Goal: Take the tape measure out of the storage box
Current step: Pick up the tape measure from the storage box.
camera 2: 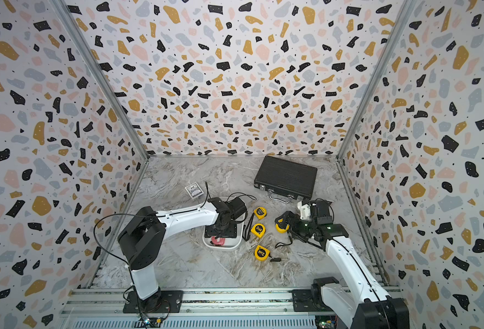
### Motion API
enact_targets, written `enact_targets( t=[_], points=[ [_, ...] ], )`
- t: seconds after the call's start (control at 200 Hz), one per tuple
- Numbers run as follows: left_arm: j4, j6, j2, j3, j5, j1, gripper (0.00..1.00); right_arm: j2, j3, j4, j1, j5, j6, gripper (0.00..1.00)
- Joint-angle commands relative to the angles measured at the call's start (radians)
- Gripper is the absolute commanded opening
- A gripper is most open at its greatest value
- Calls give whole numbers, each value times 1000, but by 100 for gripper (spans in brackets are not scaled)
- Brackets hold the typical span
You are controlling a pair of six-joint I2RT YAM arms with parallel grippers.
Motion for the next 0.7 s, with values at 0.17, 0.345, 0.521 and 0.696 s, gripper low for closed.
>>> enact_targets(
  t=[0.17, 0.345, 0.521, 0.696],
  points=[
    [-18, 9, 5, -22, -6, 8, 86, -8, 38, -10, 25, 15, 8, 97],
    [-27, 20, 37, -16, -11, 8, 89, 6, 41, 5, 39, 25, 16, 97],
    [-5, 20, 53, -25, 8, 19, 89, 20, 52, 5, 45, 30, 12, 98],
    [28, 58, 68, -41, 46, 34, 83, 34, 66, 6, 48, 30, 8, 98]
  ],
)
